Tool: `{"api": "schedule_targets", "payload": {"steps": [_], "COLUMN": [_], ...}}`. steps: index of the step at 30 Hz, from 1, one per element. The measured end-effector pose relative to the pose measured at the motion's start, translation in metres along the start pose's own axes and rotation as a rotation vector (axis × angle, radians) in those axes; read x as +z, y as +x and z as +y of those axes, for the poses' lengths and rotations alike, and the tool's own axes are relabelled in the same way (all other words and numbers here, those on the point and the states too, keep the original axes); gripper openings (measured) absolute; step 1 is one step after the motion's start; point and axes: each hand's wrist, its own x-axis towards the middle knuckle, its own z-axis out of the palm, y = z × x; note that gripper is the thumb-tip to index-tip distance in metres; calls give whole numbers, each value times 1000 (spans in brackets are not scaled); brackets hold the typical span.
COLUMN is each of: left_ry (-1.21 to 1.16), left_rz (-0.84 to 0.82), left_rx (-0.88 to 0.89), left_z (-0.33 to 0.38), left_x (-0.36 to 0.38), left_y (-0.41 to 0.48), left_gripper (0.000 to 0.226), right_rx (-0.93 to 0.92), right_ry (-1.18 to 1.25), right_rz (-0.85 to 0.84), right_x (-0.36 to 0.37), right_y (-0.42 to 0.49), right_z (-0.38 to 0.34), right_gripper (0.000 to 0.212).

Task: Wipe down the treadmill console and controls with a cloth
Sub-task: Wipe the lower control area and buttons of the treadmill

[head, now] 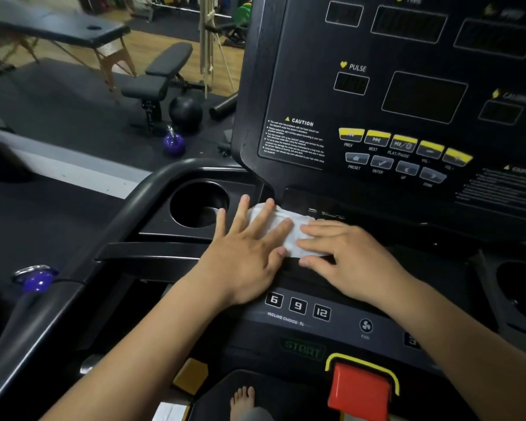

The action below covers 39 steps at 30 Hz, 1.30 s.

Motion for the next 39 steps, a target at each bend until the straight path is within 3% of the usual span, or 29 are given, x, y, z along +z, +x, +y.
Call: {"api": "schedule_targets", "payload": {"steps": [5, 10, 15, 19, 23, 29, 34, 39], "left_ry": [62, -38, -39, 26, -64, -116, -188, -197], "left_rz": [34, 103, 176, 312, 310, 264, 258, 297], "left_rx": [-15, -50, -33, 75, 28, -30, -88, -3], "left_z": [2, 8, 8, 16, 20, 10, 7, 4], "left_x": [-2, 10, 11, 12, 14, 10, 18, 7], "left_y": [-9, -18, -19, -34, -40, -44, -45, -39], "left_gripper": [73, 71, 69, 64, 67, 74, 75, 67], "right_rx": [25, -72, 5, -90, -94, 74, 4, -21], "right_ry": [-44, -35, -187, -157, -34, -165, -116, -76], "right_rz": [-96, 59, -78, 23, -253, -273, -299, -172], "right_x": [-18, -11, -4, -1, 10, -9, -1, -2], "right_y": [-9, 3, 20, -4, -5, -23, -7, 5], "right_z": [0, -3, -10, -16, -31, -33, -55, -39], "right_gripper": [33, 13, 28, 34, 63, 75, 79, 82]}}
